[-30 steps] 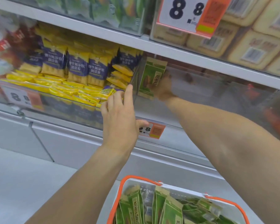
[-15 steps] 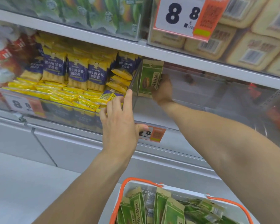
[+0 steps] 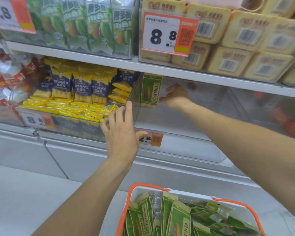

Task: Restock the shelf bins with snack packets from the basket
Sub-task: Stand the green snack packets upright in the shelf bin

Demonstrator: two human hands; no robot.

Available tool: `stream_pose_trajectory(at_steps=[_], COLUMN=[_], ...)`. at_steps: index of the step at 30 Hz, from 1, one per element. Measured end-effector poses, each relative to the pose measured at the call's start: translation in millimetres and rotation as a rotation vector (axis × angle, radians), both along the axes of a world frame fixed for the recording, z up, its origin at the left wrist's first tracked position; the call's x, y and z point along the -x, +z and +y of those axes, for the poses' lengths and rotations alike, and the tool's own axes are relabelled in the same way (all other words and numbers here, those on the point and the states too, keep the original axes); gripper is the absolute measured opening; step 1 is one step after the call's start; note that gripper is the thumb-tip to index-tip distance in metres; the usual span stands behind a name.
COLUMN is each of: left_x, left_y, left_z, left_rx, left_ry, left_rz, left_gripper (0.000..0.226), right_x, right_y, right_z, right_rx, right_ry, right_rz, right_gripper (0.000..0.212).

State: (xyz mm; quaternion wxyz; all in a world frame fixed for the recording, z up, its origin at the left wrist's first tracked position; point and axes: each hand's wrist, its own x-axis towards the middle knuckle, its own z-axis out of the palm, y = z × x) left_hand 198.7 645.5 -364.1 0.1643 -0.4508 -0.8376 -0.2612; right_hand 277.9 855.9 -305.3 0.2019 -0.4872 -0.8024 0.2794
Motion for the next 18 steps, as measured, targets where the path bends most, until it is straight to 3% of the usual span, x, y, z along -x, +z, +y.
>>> stream_pose_trajectory(at_steps=[4,7,9,11,14,16,18], left_x=[-17.8,-52.0,-80.3,-107.3,-142.3,-161.3,-176.4], left_y=[8.7,10.7,-5.5,-37.4,-90.3,-122.1,-140.2], left_z=[-8.4,-10.9,-11.0,-12.6,-21.0,-30.1,-38.6], left_rx=[-0.142,-0.351,-0.334,-0.116,0.441,0.759,0.924], left_ry=[-0.009,-0.087,-0.243,-0.449,-0.423,-0.306,-0.243], left_rz=[0.038,0.053,0.030,-0.081,-0.399,-0.528,-0.645], left_gripper=[0.082,0.052,0.040,0.033,0.037,0.050,0.058], right_x=[-80.5,-145.7,-181.2,-209.6,-231.1,-237.3,-241.4], right_y=[19.4,10.0,-11.9,-47.0,-96.5,-115.1,-128.4], right_z=[-75.6,-130.9,-159.1,-170.0,-163.1,-163.1,-167.9], right_rx=[0.013,0.029,0.035,0.105,0.279,0.403,0.493], right_ry=[0.136,0.169,0.148,0.165,0.347,0.377,0.368], right_rz=[0.183,0.452,0.479,0.267,-0.475,-0.689,-0.771], right_gripper=[0.016,0.018,0.019,0.009,0.028,0.029,0.026])
